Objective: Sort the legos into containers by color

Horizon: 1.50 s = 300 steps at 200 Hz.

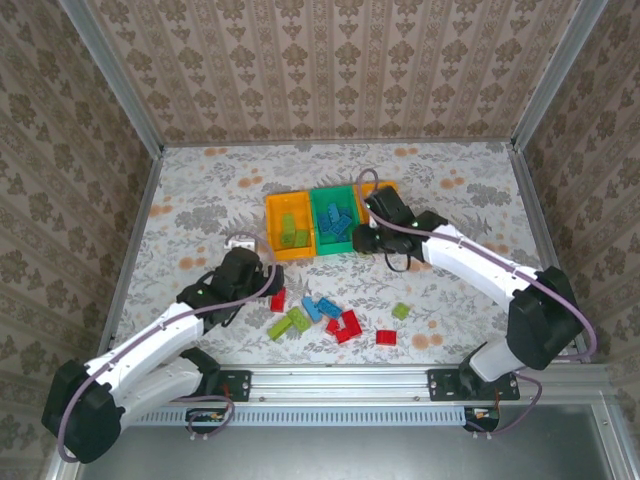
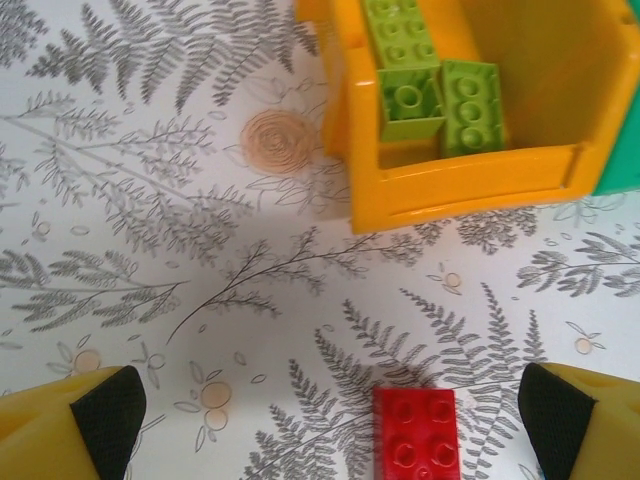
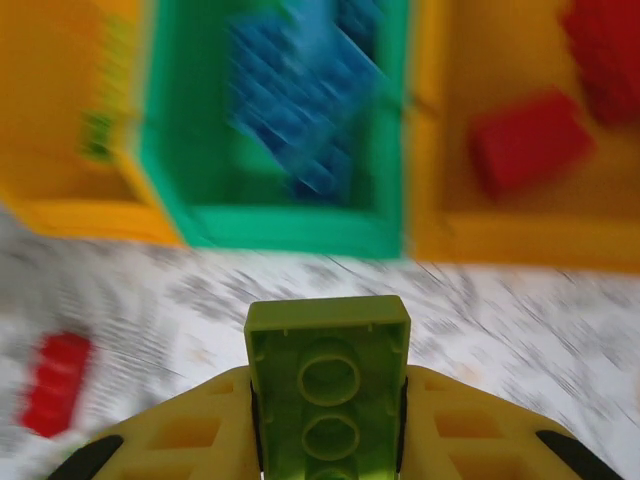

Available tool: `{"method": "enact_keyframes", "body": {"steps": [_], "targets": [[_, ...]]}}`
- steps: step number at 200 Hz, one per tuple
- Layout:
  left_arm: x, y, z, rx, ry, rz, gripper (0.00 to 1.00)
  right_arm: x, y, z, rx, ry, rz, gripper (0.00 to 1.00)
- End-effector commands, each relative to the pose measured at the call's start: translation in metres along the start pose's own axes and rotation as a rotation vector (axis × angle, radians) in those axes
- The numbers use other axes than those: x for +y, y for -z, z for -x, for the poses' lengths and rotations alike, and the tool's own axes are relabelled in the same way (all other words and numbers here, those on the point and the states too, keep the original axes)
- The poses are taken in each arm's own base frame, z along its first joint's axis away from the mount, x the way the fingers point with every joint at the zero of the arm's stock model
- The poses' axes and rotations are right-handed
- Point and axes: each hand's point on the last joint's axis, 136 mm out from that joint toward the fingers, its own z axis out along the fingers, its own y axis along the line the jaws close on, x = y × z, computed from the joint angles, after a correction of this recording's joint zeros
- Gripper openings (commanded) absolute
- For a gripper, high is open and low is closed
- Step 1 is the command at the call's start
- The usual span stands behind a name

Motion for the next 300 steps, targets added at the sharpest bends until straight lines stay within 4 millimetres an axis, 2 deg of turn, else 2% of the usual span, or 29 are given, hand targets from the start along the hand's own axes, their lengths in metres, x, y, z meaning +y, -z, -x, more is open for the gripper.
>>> {"method": "enact_keyframes", "body": {"steps": [1,27,52,74,108,144,153,183,217,267,300], "targets": [[0.013,0.001,-0.013,0.034,0.053,0.039,1.0,0.056,-0.015,0.034,-0.031,-0.028,0.186,0.26],[0.011,0.002,-0.022,0.059,0.063,0.016,1.0,0.097,-0.044,0.052,0.0,-0.008,0.243,0.26],[0.011,0.005,-0.033,0.08,0.052,-0.006,1.0,0.113,-0.071,0.061,0.027,0.001,0.239,0.28],[0.014,0.01,-0.039,0.067,0.08,-0.018,1.0,0.114,-0.094,0.06,0.06,-0.008,0.219,0.29],[0.008,0.013,-0.054,0.063,0.172,-0.08,1.0,0.116,-0.117,0.057,0.093,-0.009,0.203,0.32],[0.0,0.017,-0.074,0.094,0.145,-0.097,1.0,0.108,-0.136,0.052,0.126,-0.002,0.156,0.54],[-0.001,0.019,-0.078,0.1,0.134,-0.097,1.0,0.107,-0.139,0.051,0.129,0.0,0.15,0.57],[-0.011,0.024,-0.09,0.114,0.098,-0.115,0.99,0.11,-0.137,0.053,0.124,0.001,0.163,0.72],[-0.021,0.029,-0.103,0.132,0.039,-0.141,0.95,0.115,-0.121,0.06,0.095,0.009,0.182,0.75],[-0.028,0.032,-0.126,0.158,-0.043,-0.163,0.89,0.104,-0.109,0.062,0.077,0.001,0.159,0.77],[-0.026,0.026,-0.135,0.188,-0.084,-0.125,0.87,0.098,-0.1,0.065,0.059,-0.009,0.152,0.77]]}}
